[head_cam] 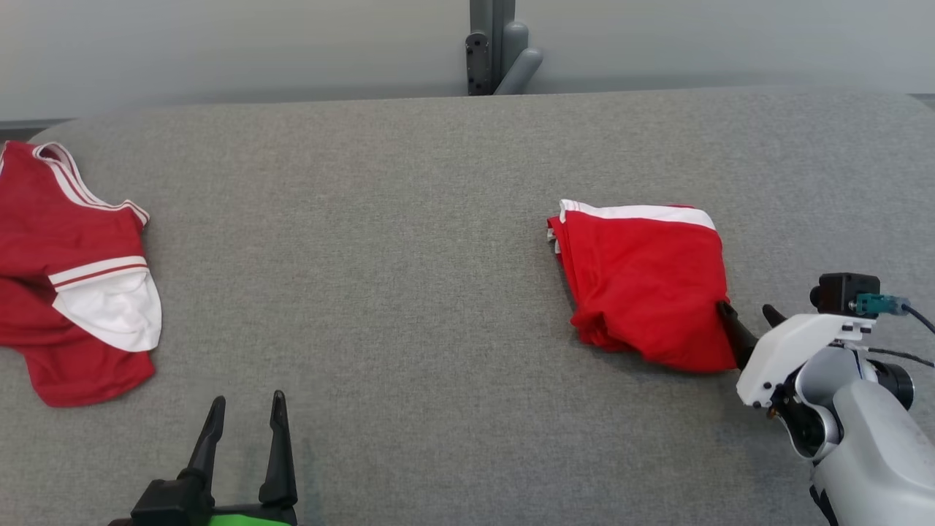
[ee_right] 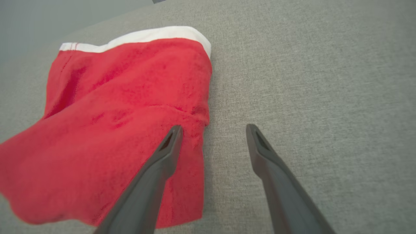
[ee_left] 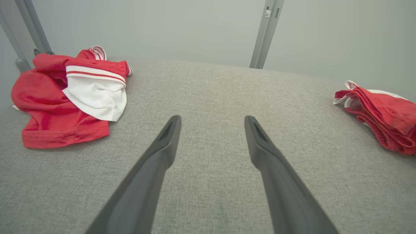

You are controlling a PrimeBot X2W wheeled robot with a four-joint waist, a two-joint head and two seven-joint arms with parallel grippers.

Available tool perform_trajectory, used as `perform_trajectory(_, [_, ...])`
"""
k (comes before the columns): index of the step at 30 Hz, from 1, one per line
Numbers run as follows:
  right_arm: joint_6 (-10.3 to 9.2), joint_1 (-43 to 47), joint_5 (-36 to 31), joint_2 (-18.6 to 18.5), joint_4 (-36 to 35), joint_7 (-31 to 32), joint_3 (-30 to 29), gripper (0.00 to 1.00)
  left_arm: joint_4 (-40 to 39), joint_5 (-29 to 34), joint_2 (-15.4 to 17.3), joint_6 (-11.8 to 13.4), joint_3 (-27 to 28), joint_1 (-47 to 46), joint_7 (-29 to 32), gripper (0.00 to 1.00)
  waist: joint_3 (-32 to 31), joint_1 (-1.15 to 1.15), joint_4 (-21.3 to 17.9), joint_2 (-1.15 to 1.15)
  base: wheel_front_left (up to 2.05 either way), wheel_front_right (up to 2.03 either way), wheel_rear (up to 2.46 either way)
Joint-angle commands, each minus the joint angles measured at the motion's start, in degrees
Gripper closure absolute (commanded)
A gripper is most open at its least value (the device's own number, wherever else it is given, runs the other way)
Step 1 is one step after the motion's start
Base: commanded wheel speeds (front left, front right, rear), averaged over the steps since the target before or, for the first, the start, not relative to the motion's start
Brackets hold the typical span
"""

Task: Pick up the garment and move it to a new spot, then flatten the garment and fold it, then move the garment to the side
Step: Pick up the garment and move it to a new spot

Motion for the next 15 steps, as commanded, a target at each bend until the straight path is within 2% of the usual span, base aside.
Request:
perform_trajectory(1, [-0.02, -2.5, 1.3, -0.3, 2.1, 1.0, 0.0, 0.0, 0.0, 0.6, 0.1, -0.3, 0.3, -1.4, -0.2, 0.0, 1.7, 0.0, 1.5, 0.31, 0.0, 0.0, 0.0])
perform_trajectory(9, [-0.02, -7.4, 7.7, 0.0, 9.2, 2.8, 2.1, 0.0, -0.3, 0.2, 0.1, -0.2, -0.3, -2.6, -0.2, 0.0, 3.1, 0.0, 3.6, 0.31, 0.0, 0.0, 0.0])
perform_trajectory(10, [-0.02, -7.8, 8.3, -0.1, 9.7, 2.8, 2.6, 0.56, -0.5, 0.0, 0.1, 0.0, -0.5, -2.6, -0.2, 0.0, 3.3, 0.0, 3.7, 0.31, 0.0, 0.0, 0.0])
perform_trajectory(11, [-0.02, -8.2, 9.2, 0.0, 10.0, 2.7, 2.8, 0.89, -0.6, -0.1, 0.1, 0.1, -0.6, -2.6, -0.2, 0.0, 3.6, 0.0, 3.6, 0.31, 0.0, 0.0, 0.0])
perform_trajectory(12, [-0.02, -8.6, 10.0, 0.1, 10.2, 3.0, 3.4, 1.0, -0.7, -0.3, 0.1, 0.2, -0.7, -2.6, -0.2, 0.0, 3.9, 0.0, 3.4, 0.31, 0.0, 0.0, 0.0])
perform_trajectory(15, [-0.01, -10.8, 12.1, -0.4, 9.7, 3.5, 5.1, 1.0, -1.6, -0.4, 0.1, 0.4, -0.7, -3.1, -0.2, 0.0, 6.1, 0.0, 1.8, 0.31, 0.0, 0.0, 0.0])
